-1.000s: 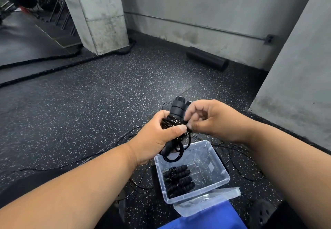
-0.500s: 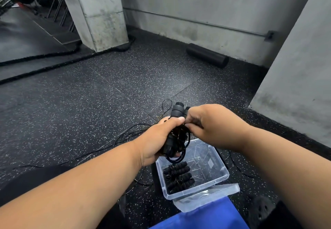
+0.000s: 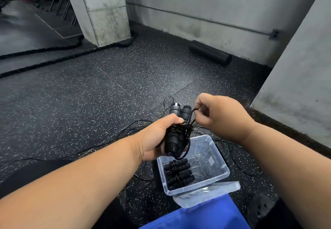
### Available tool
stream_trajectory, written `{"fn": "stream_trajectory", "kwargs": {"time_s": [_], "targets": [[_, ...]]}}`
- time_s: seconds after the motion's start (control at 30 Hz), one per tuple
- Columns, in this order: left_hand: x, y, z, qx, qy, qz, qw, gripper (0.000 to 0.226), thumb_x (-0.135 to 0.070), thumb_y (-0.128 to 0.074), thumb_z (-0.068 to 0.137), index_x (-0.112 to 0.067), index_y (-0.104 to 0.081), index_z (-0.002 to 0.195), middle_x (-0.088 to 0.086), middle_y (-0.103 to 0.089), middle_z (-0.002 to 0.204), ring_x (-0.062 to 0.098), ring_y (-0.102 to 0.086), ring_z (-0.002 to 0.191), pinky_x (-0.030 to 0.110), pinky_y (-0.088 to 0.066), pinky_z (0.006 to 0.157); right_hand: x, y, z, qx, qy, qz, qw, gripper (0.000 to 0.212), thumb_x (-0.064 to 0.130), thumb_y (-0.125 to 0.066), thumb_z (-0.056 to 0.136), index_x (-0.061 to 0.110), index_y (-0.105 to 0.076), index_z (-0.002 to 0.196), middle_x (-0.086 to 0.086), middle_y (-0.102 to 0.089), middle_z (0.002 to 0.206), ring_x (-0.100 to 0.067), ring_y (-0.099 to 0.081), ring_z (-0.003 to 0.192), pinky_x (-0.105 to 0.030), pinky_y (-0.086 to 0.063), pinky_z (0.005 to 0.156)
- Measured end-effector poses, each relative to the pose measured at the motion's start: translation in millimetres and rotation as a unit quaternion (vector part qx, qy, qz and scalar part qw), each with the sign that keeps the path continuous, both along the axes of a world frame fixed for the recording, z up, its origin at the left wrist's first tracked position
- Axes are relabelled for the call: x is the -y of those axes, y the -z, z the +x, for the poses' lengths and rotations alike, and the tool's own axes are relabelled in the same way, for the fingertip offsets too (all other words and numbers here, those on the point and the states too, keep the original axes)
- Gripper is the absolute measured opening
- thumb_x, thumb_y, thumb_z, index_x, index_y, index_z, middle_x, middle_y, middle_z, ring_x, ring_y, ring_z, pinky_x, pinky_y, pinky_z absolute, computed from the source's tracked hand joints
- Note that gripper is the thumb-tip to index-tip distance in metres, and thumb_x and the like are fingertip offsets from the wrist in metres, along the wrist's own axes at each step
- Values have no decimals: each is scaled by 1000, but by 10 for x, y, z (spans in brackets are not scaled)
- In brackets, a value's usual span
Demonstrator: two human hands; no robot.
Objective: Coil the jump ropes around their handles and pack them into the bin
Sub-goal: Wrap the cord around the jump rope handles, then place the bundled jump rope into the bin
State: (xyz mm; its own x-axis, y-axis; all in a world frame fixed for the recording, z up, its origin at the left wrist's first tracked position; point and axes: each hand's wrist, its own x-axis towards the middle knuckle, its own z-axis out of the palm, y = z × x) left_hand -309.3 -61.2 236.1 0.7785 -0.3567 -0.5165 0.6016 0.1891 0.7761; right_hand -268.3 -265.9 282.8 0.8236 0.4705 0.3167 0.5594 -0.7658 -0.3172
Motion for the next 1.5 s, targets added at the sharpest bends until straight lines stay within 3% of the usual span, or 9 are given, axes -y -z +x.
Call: {"fn": "stream_trajectory", "kwargs": {"time_s": [0.23, 0.5, 0.6, 0.77, 0.87, 0.97, 1.13, 1.27, 1.5], "targets": [[-30, 68, -12, 5, 20, -9, 1000, 71, -51, -86, 64, -15, -68, 123, 20, -63, 116, 37, -61, 102, 48, -47, 95, -140, 264, 5, -187, 4, 218, 958, 9, 17, -73, 89, 21, -66, 85, 7, -56, 63, -8, -47, 56, -29, -46, 57], [-77, 30, 32, 6, 45, 13, 999, 60, -59, -77, 84, -16, -70, 124, 17, -73, 108, 32, -72, 84, 34, -58, 72, -8, 302, 108, -344, 22, 256, 903, 34, 31, -74, 92, 38, -65, 124, 7, -66, 115, -6, -64, 88, -28, -55, 83], [-62, 14, 17, -5, 72, 19, 997, 51, -40, -76, 79, -12, -69, 121, 15, -73, 110, 29, -73, 84, 34, -60, 72, 17, 404, 156, -446, -18, 292, 846, 25, 16, -66, 99, 21, -69, 122, 0, -71, 94, -9, -63, 76, -28, -51, 72], [-44, 122, 137, 12, 78, 43, 996, 33, -18, -75, 89, -17, -62, 119, 10, -70, 106, 23, -69, 83, 40, -59, 80, 81, 579, 304, -479, 4, 323, 816, 27, 6, -72, 92, -2, -67, 118, -12, -68, 92, -19, -60, 76, -30, -48, 67], [-121, 187, 253, 51, 58, 242, 967, 53, -43, -81, 85, -29, -56, 130, -1, -66, 124, 20, -67, 107, 41, -56, 98, 145, 731, 428, -428, 51, 271, 861, 21, 6, -76, 89, 2, -70, 109, -1, -69, 79, -6, -63, 64, -20, -50, 61], [-186, 211, 313, 91, 91, 371, 920, 62, -65, -79, 70, -36, -62, 122, -6, -68, 125, 16, -63, 116, 46, -50, 105, 214, 1077, 585, -384, 99, 168, 903, 23, 17, -83, 82, 15, -70, 101, 3, -72, 84, -10, -64, 72, -30, -54, 74], [-215, 162, 458, 134, 182, 535, 814, 42, -64, -64, 94, -31, -59, 120, -10, -64, 97, 6, -57, 79, 29, -42, 64, 197, 1763, 822, -393, 152, 21, 907, 37, 29, -85, 77, 17, -62, 103, -1, -71, 96, -18, -68, 87, -31, -55, 76], [-238, 342, 667, 111, 186, 570, 793, 44, -62, -64, 94, -29, -59, 123, -7, -66, 110, 13, -62, 96, 32, -46, 78, 189, 2201, 1014, -439, 173, -62, 880, 57, 33, -87, 77, 12, -52, 116, -10, -66, 111, -28, -66, 99, -43, -58, 87], [-270, 712, 917, 90, 248, 602, 753, 52, -62, -61, 92, -30, -58, 132, -12, -65, 101, 9, -63, 93, 32, -49, 80, 242, 3034, 1202, -444, 173, -190, 858, 68, 43, -74, 88, 8, -46, 140, -11, -62, 138, -30, -59, 128, -31, -44, 102]]}}
